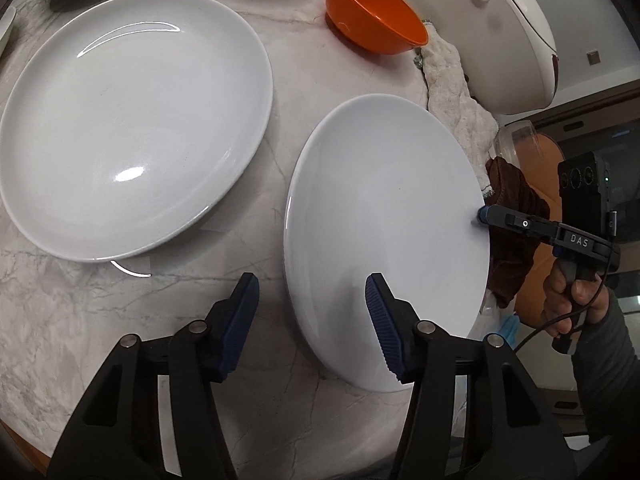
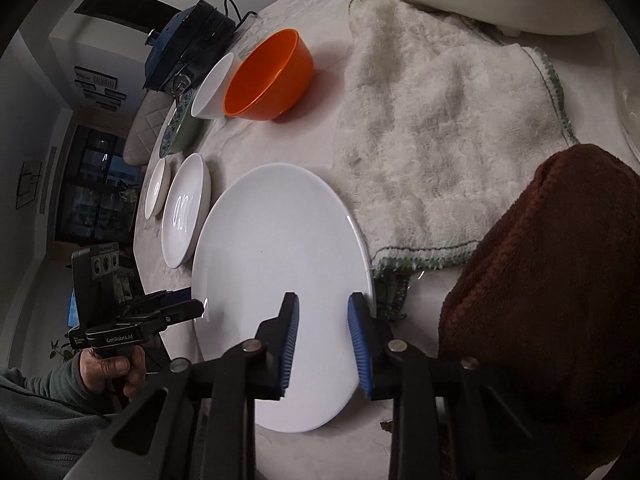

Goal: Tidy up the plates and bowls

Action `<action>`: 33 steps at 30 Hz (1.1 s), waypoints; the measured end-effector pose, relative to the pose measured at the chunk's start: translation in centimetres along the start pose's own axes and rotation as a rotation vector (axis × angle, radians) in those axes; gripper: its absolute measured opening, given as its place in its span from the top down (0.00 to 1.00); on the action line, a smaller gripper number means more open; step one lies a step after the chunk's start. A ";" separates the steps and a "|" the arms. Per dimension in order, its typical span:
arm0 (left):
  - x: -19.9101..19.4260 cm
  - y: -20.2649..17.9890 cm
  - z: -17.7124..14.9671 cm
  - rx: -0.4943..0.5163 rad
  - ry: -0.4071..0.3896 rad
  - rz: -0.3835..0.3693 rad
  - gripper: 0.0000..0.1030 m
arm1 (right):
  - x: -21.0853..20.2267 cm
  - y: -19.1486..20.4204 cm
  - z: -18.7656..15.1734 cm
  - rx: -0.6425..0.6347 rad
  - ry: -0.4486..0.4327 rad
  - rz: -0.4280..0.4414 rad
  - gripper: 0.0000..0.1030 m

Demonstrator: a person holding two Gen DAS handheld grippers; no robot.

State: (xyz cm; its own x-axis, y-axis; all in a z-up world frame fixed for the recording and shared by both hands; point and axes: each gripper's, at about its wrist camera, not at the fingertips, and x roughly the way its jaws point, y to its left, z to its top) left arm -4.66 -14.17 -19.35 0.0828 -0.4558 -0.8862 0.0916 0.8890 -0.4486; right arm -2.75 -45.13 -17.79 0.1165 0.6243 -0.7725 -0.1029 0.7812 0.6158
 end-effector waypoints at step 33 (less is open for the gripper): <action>0.7 1.6 3.3 -0.058 0.038 -0.081 0.84 | 0.6 -2.3 -1.7 0.058 0.048 -0.019 0.81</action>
State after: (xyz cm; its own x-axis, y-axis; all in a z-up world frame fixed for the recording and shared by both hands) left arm -1.21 -13.20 -20.34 0.0392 -0.5252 -0.8501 0.0384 0.8509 -0.5239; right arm -4.08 -46.59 -19.94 0.0698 0.6094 -0.7898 -0.0440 0.7928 0.6079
